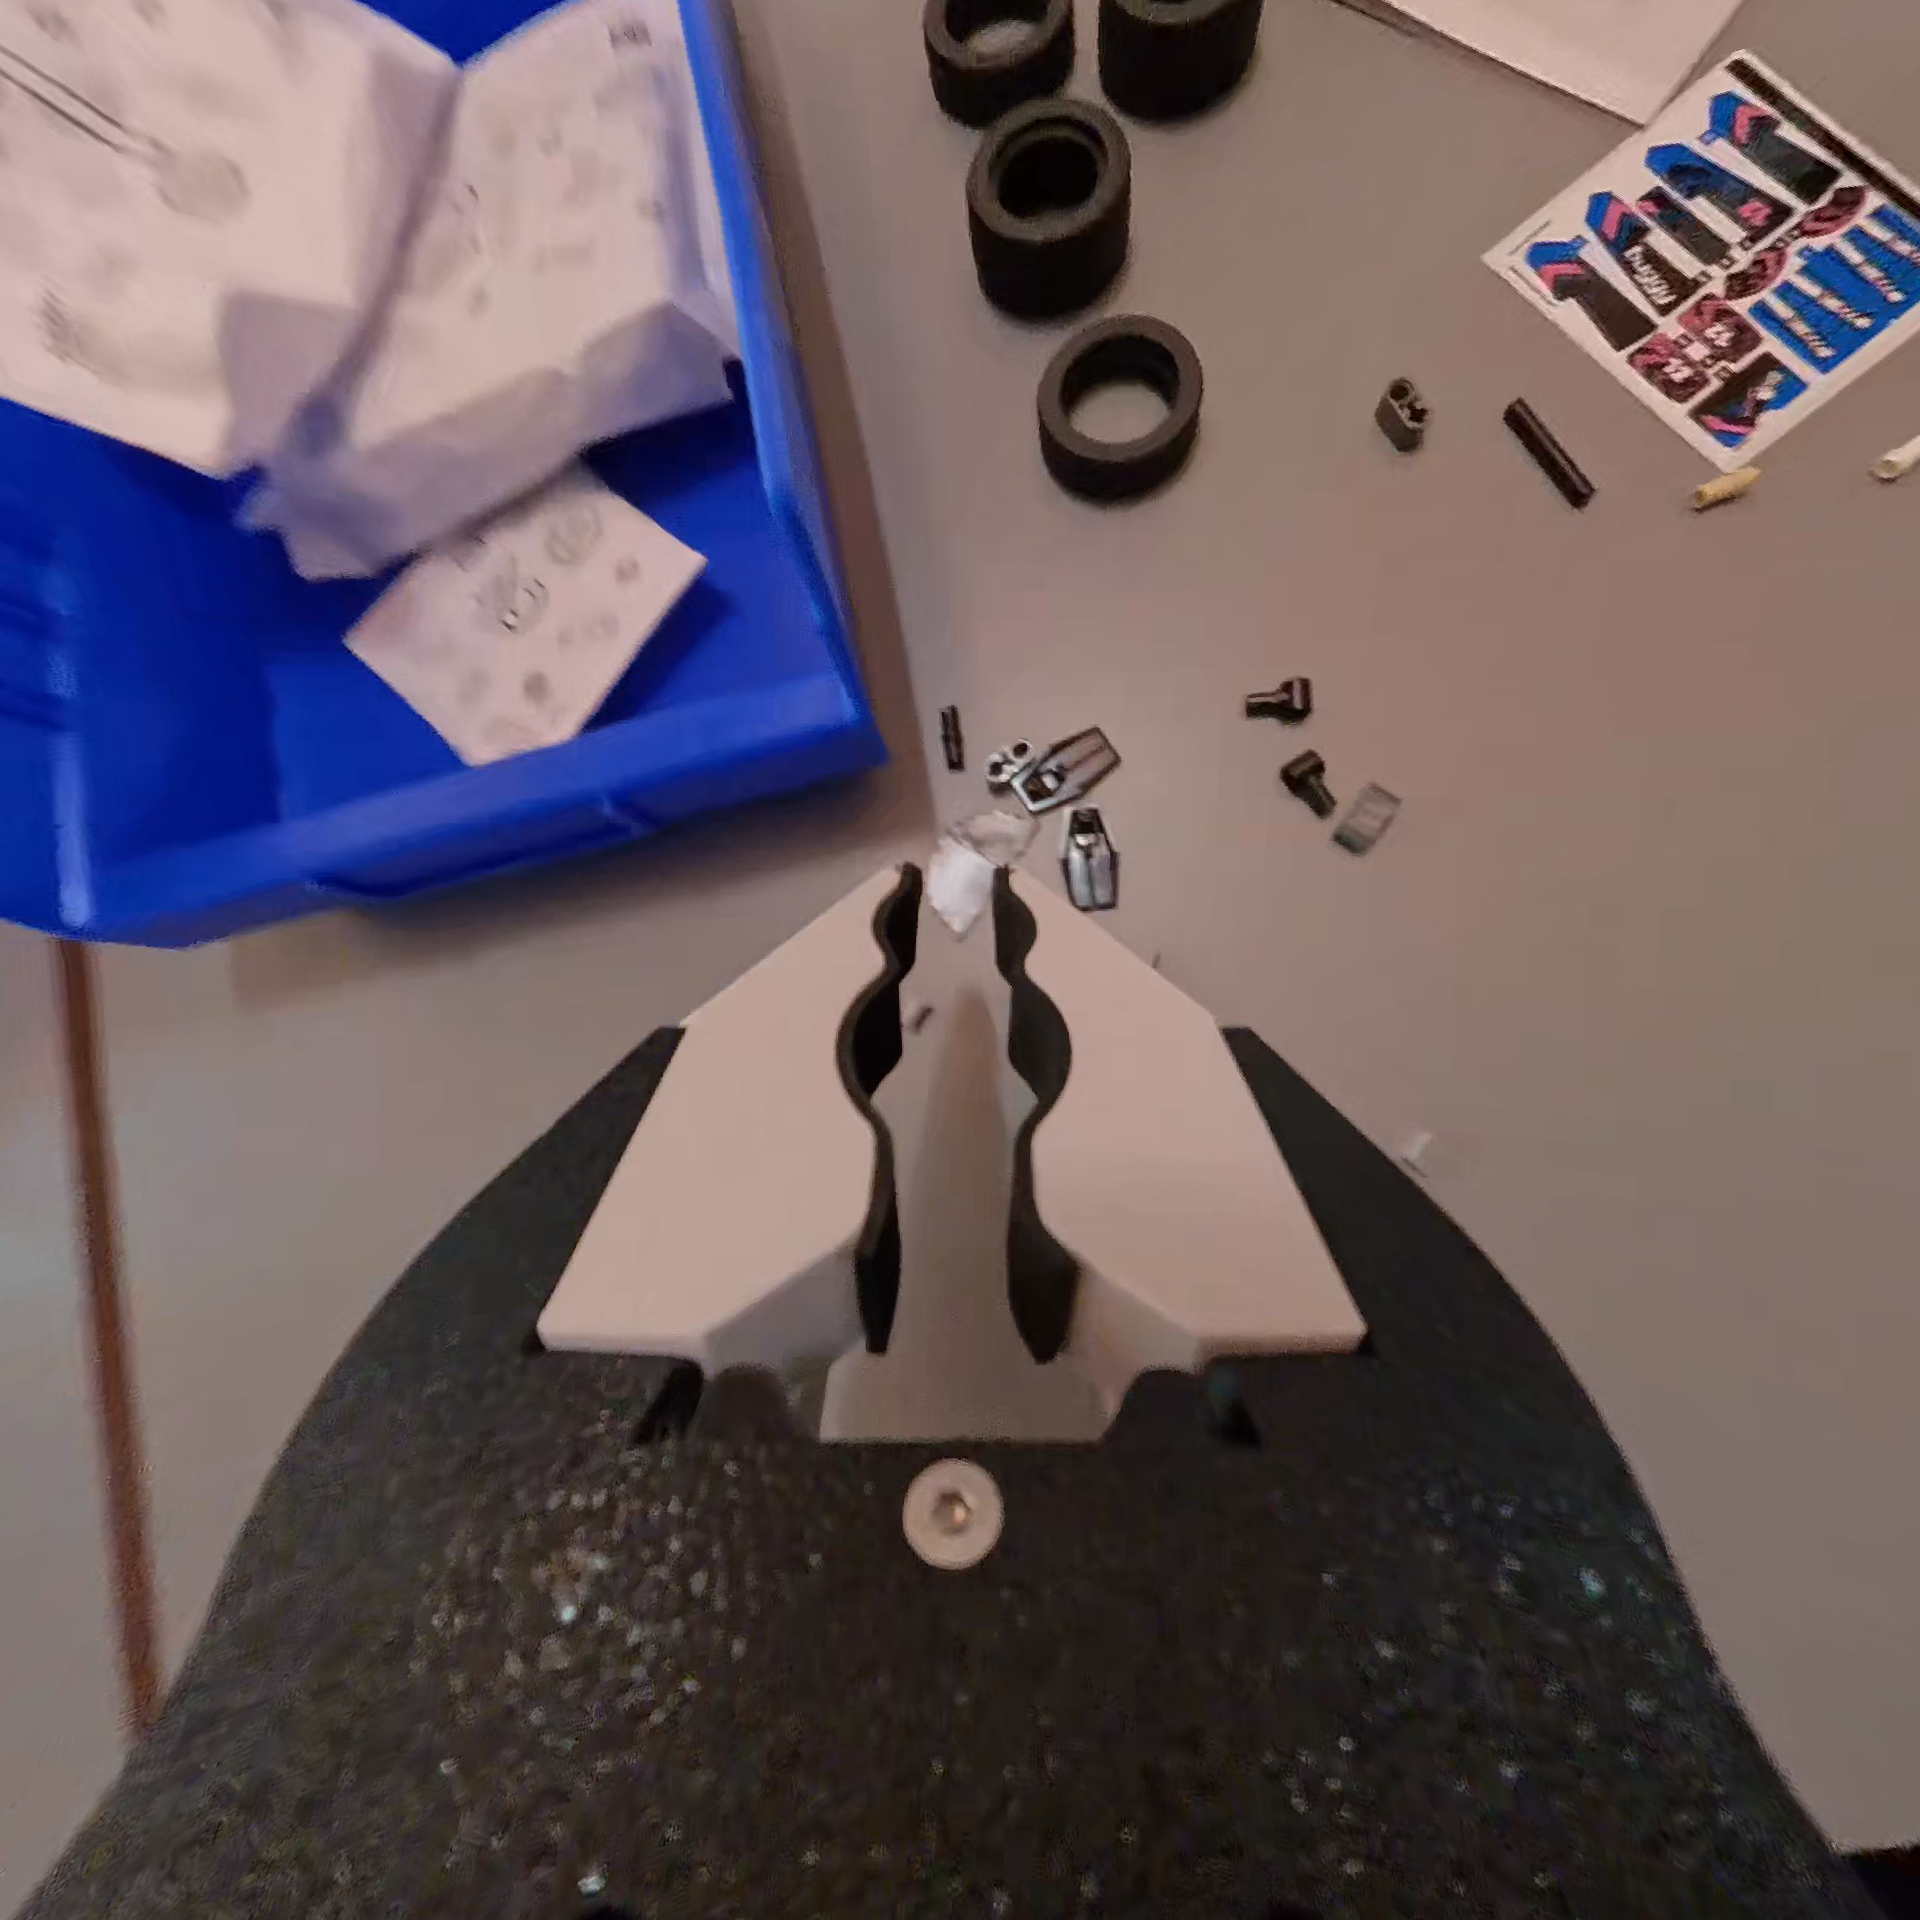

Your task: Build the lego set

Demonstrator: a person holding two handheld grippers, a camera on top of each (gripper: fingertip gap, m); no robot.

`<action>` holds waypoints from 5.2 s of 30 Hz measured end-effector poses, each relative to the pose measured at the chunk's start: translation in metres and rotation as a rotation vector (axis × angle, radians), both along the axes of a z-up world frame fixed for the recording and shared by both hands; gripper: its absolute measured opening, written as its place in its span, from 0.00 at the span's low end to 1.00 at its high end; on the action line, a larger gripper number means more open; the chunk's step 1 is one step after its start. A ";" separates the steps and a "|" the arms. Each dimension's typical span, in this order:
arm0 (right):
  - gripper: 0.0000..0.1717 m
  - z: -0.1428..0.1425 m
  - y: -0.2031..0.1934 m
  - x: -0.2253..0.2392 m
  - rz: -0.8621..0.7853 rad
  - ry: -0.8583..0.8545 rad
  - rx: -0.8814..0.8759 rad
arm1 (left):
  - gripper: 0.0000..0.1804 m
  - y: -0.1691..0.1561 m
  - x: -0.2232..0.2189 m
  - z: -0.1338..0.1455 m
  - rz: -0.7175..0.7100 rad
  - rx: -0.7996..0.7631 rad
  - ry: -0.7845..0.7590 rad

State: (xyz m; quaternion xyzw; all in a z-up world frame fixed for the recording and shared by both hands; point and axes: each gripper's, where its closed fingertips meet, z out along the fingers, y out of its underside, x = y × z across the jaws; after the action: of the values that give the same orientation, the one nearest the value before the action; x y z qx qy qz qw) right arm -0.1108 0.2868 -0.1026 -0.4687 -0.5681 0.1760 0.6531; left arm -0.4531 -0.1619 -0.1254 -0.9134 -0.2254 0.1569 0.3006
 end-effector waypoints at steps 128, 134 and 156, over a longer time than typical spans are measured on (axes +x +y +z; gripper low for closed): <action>0.14 -0.020 0.000 -0.007 -0.015 -0.146 0.124 | 0.12 0.083 0.099 -0.014 -0.376 0.082 -0.007; 0.14 -0.022 0.000 -0.007 -0.015 -0.157 0.120 | 0.13 0.032 0.017 -0.025 -0.278 -0.045 0.034; 0.15 -0.007 0.003 0.001 -0.035 -0.086 0.081 | 0.04 0.090 0.071 0.002 -0.598 0.018 0.108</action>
State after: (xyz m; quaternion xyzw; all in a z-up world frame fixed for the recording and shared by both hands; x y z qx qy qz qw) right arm -0.1095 0.2901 -0.1098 -0.4589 -0.5941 0.1211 0.6495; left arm -0.3822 -0.0721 -0.1232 -0.9269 0.0684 0.1078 0.3529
